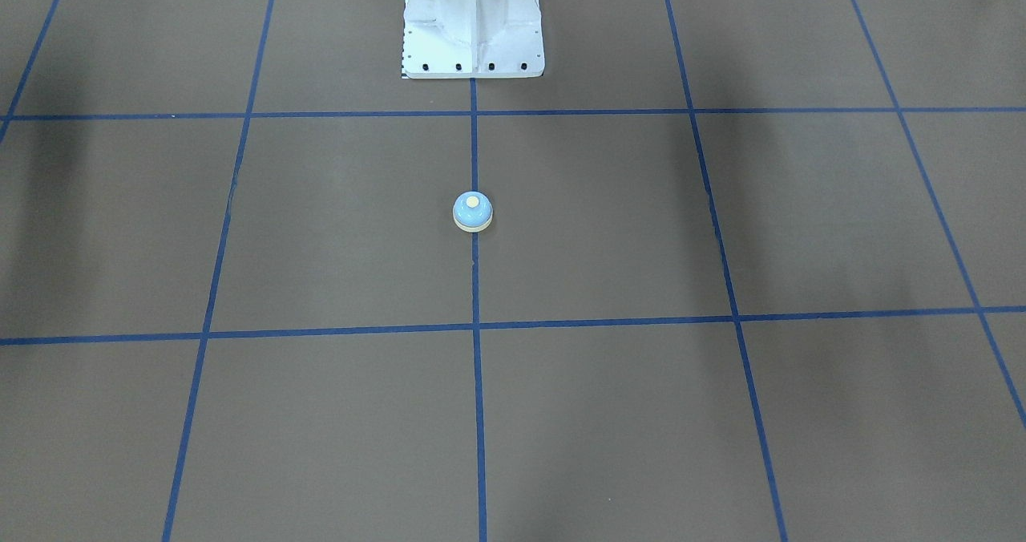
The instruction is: Place and press bell with both arms
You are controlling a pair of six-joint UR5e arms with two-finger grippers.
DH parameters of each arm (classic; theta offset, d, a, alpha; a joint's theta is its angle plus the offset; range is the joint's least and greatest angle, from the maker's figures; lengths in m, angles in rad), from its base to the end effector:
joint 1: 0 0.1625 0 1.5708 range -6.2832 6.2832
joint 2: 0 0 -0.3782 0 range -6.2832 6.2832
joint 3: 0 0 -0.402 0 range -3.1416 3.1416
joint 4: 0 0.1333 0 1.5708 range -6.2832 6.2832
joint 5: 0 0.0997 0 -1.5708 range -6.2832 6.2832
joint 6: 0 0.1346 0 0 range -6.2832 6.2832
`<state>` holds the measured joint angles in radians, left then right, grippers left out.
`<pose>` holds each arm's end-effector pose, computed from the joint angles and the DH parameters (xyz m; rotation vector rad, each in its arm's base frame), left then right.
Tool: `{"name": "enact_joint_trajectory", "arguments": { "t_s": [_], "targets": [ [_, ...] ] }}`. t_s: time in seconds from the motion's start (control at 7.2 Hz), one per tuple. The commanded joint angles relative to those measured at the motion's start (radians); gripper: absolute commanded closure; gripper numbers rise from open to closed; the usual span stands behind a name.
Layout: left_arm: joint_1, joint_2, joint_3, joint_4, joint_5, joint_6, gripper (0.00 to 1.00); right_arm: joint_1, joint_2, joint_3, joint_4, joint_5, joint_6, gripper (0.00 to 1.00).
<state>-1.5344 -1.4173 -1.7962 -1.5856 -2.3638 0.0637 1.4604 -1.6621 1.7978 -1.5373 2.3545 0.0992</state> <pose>-0.0210 -0.4517 0.5928 0.0930 0.7918 0.1291 -0.0146 -0.4795 0.5619 0.0778 -0.7943 -0.0769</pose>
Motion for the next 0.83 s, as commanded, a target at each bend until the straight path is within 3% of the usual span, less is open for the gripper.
{"name": "enact_joint_trajectory", "arguments": {
  "t_s": [0.0,0.69],
  "targets": [
    [0.0,-0.003,-0.044,-0.004,0.008,-0.01,0.0,0.0,0.005,-0.047,0.055,0.005,-0.006,0.0],
    [0.003,-0.04,-0.061,-0.007,0.008,-0.012,0.0,0.0,0.01,-0.051,0.066,0.003,0.008,0.0]
  ]
}}
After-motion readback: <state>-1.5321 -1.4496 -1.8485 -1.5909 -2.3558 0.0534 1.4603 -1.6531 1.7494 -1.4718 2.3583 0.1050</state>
